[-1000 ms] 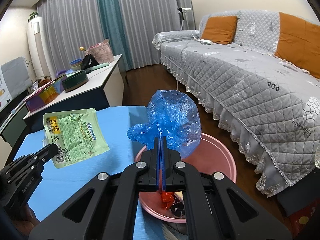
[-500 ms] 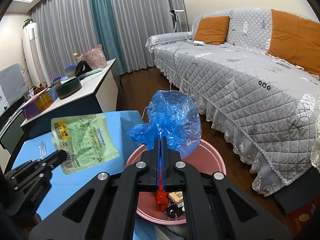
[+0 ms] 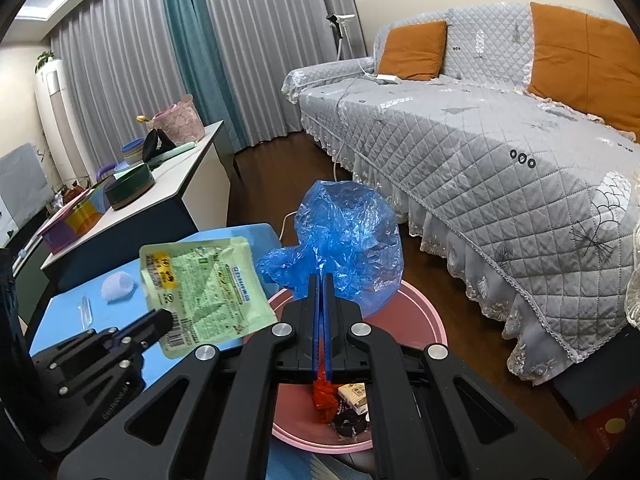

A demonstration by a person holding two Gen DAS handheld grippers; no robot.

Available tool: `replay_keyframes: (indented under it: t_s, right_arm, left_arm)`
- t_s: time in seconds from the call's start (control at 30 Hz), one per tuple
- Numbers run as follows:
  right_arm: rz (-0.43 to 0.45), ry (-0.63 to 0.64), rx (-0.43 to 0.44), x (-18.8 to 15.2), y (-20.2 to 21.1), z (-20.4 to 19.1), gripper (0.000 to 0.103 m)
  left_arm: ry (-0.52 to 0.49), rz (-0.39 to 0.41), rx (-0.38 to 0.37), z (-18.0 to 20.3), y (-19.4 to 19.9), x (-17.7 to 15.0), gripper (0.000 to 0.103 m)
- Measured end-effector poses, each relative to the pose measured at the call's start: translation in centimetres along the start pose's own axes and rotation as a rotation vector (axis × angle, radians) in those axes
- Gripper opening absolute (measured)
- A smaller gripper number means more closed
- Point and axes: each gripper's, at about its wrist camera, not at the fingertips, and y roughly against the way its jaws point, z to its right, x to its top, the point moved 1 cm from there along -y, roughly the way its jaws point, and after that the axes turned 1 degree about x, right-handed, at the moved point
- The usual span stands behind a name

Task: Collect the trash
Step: 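Carry the green packet with left tool while right tool carries blue bag to basin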

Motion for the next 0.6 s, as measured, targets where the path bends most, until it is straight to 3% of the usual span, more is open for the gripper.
replay_keyframes:
  t_s: [0.6]
  right_arm:
    - [-0.019,-0.027,-0.005,0.0,-1.0,0.8,0.002]
  left_arm:
    - [0.003,-0.027,-0.012,0.5,-1.7,0.4,0.0]
